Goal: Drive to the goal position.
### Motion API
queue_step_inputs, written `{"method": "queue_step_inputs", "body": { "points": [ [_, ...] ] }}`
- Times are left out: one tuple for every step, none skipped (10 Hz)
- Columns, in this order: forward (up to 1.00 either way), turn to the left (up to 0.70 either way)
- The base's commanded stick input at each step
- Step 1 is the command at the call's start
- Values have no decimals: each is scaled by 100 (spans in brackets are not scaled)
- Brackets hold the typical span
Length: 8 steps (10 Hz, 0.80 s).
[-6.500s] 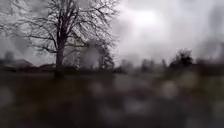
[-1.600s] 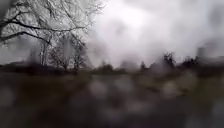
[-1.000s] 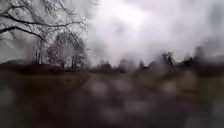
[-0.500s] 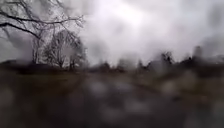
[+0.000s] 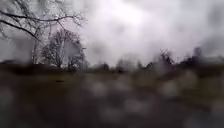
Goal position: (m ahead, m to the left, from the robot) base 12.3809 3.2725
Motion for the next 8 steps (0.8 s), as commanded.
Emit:
{"method": "queue_step_inputs", "body": {
  "points": [
    [100, 0],
    [100, 0],
    [100, 0],
    [100, 0],
    [100, 0],
    [100, 0],
    [100, 0],
    [100, 0]
  ]
}}
